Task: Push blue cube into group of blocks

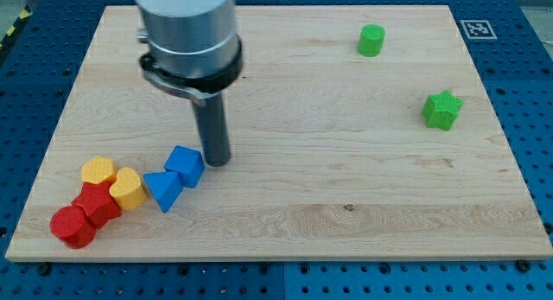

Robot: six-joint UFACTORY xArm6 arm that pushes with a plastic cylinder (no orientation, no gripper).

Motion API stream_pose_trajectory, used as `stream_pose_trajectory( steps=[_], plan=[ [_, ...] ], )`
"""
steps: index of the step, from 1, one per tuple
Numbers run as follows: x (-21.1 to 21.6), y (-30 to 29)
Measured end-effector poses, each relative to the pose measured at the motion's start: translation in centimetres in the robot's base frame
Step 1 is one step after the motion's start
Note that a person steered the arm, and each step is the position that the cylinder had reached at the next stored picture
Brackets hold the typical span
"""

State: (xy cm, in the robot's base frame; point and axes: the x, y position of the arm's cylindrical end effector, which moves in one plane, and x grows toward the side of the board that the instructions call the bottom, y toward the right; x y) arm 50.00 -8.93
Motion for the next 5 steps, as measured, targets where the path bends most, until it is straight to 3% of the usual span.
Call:
stream_pose_trajectory(
  steps=[4,5],
  plan=[
    [0.3,0.3],
    [0.3,-2.7]
  ],
)
